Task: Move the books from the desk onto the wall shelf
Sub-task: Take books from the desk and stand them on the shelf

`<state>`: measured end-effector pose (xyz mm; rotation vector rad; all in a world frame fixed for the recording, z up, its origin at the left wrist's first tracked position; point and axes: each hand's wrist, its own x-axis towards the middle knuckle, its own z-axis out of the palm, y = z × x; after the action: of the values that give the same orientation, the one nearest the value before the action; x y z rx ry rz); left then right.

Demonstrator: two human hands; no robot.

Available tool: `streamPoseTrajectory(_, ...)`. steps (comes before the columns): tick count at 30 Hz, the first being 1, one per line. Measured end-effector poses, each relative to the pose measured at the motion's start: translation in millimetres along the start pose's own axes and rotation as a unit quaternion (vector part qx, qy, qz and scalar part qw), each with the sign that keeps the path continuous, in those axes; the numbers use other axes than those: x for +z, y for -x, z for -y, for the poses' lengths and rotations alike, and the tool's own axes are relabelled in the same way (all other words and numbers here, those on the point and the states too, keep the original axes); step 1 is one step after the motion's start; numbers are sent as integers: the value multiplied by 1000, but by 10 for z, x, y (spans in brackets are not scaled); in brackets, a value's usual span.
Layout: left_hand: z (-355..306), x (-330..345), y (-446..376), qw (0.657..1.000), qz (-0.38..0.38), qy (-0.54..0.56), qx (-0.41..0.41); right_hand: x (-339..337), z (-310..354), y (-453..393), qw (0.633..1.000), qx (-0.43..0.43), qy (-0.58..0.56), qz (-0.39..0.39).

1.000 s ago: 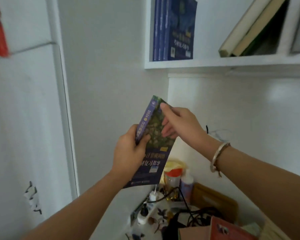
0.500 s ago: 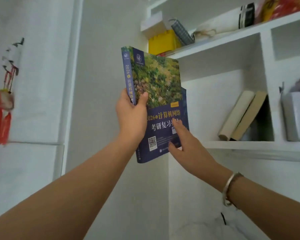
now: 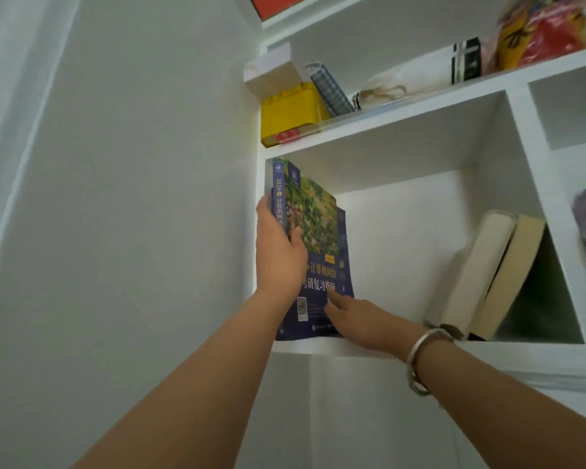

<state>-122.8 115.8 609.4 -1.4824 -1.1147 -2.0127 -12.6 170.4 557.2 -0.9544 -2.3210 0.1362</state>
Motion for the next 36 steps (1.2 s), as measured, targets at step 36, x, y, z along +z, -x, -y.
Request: streamPoseTrajectory(36, 257, -187, 2026, 977, 192, -86, -33, 155, -514, 1509, 961, -55, -231, -141)
